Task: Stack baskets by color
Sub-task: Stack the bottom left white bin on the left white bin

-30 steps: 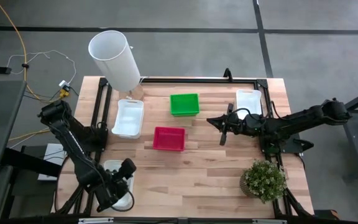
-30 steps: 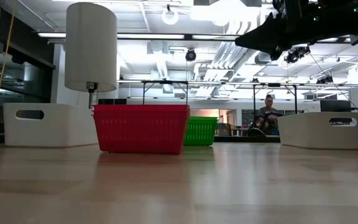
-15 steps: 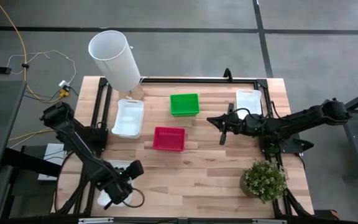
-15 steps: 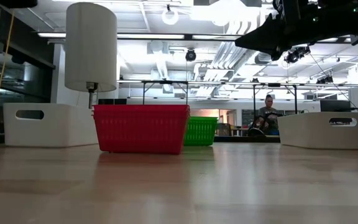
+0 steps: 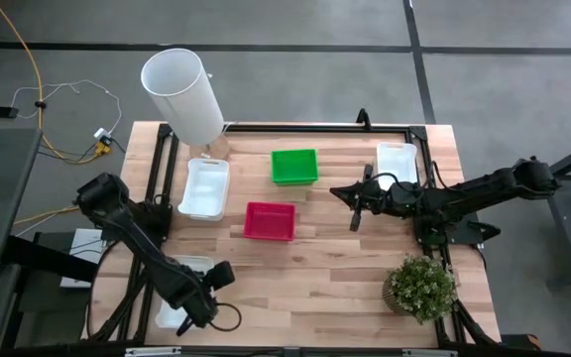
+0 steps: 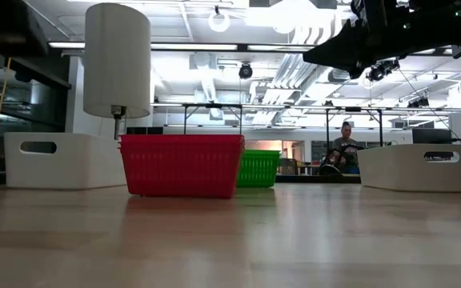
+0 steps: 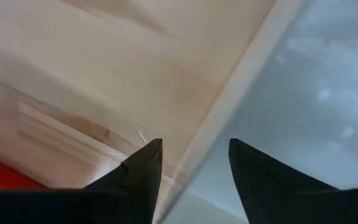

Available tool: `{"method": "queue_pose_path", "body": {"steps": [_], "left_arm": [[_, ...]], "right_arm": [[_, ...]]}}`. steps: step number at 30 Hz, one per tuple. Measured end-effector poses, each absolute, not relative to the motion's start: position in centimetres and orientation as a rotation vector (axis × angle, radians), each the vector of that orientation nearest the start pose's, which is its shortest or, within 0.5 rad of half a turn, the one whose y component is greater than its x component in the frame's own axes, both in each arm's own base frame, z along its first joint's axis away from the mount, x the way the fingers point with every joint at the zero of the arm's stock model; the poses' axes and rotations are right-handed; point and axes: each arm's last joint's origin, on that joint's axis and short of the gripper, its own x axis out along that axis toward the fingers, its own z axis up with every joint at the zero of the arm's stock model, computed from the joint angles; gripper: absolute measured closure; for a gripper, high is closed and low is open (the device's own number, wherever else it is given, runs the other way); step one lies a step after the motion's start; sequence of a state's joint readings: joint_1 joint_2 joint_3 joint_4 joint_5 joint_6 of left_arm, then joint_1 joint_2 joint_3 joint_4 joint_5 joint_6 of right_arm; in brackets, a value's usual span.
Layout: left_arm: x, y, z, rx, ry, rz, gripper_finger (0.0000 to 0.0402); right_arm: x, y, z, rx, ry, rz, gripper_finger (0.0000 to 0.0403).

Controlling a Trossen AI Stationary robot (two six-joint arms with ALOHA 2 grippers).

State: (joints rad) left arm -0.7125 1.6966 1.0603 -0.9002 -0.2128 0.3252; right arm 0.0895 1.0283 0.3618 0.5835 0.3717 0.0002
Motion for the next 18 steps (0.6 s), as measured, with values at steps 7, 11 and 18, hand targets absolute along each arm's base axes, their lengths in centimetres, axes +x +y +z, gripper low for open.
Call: {"method": "queue_pose_path", "body": {"steps": [7, 11, 18], "left_arm": [[22.6, -18.2, 17.1, 0.852, 1.407, -0.614, 0.0357], [23.6, -17.7, 19.2, 0.774, 1.415, -0.508, 0.0390], [23.5, -16.2, 27.1, 0.682, 1.300, -0.335, 0.0400]], "right_arm": [[20.8, 0.8, 21.7, -0.020, 0.084, -0.282, 0.0403], [20.8, 0.8, 21.7, -0.020, 0.084, -0.282, 0.0403], [20.8, 0.8, 21.7, -0.019, 0.087, -0.277, 0.0403]]}}
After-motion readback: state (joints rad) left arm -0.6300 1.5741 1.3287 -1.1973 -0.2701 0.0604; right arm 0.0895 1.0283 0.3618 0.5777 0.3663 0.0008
